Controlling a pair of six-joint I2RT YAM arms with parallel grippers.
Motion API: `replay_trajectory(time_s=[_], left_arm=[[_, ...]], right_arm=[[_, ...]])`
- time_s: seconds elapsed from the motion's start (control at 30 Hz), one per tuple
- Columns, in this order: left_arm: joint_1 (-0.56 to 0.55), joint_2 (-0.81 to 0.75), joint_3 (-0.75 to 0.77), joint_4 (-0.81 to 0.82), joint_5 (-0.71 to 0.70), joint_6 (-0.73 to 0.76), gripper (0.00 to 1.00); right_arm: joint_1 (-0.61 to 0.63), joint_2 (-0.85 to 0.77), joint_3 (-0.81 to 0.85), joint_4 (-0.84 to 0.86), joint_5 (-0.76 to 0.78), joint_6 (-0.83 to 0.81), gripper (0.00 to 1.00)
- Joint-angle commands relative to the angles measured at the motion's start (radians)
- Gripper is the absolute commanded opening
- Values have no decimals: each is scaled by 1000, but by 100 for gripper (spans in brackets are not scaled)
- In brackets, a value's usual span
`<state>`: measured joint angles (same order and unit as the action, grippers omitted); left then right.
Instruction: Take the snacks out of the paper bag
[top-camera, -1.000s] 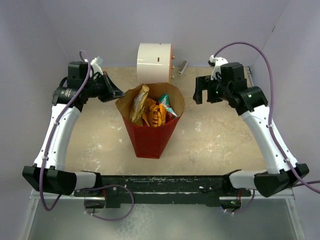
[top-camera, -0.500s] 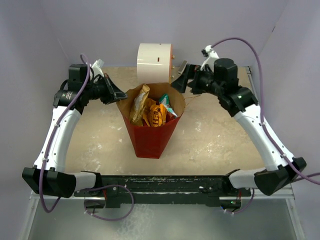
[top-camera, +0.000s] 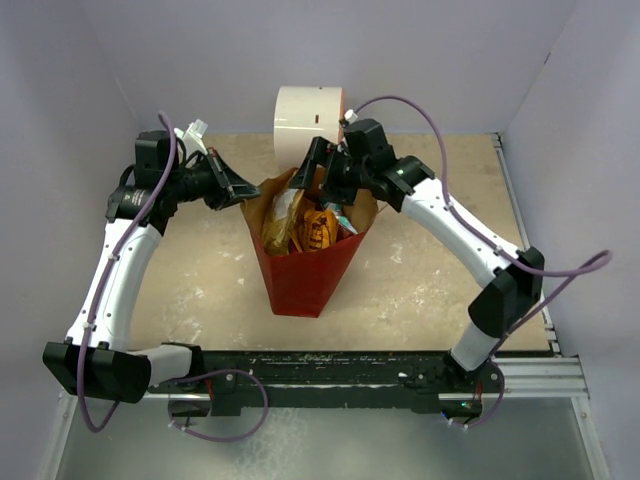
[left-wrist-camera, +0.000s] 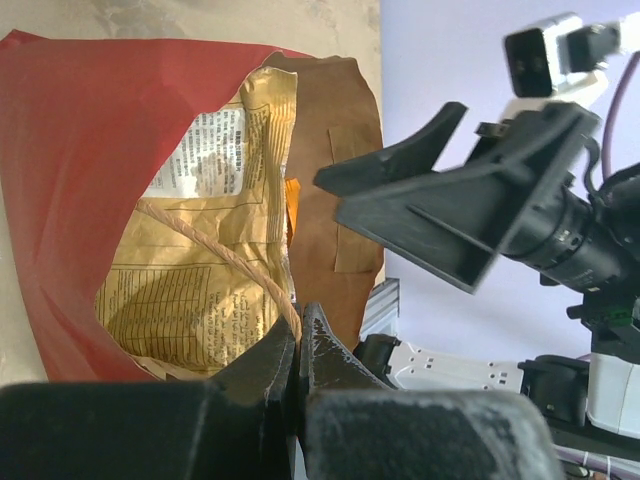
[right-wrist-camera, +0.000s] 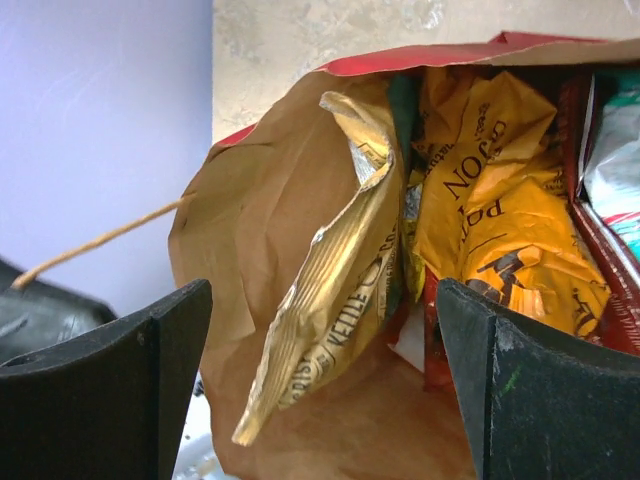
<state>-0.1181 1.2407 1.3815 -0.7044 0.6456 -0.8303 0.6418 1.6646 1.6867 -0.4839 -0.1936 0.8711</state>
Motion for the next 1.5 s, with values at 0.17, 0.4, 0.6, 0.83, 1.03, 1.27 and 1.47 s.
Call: replay_trajectory(time_s=[0.17, 0.4, 0.6, 0.83, 1.03, 1.27, 1.47], left_arm=[[5, -36, 13, 86, 52, -38, 0], [5, -43, -1, 98, 53, -41, 0], [5, -46, 0, 95, 48, -37, 0], [5, -54, -7, 86, 43, -35, 0], [5, -59, -6, 82, 19, -32, 0], [5, -59, 8, 66, -19, -20, 0], [5, -68, 10, 59, -54, -30, 0]], right_arm=[[72, 54, 88, -140, 151, 269, 93], [124, 151, 159, -171, 170, 246, 81], [131, 162, 151, -161, 182, 243, 60], [132, 153, 158, -162, 179, 227, 29], [133, 139, 225, -223, 199, 192, 7], [133, 99, 292, -246, 166, 160, 0], [132, 55, 386, -307, 182, 133, 0]])
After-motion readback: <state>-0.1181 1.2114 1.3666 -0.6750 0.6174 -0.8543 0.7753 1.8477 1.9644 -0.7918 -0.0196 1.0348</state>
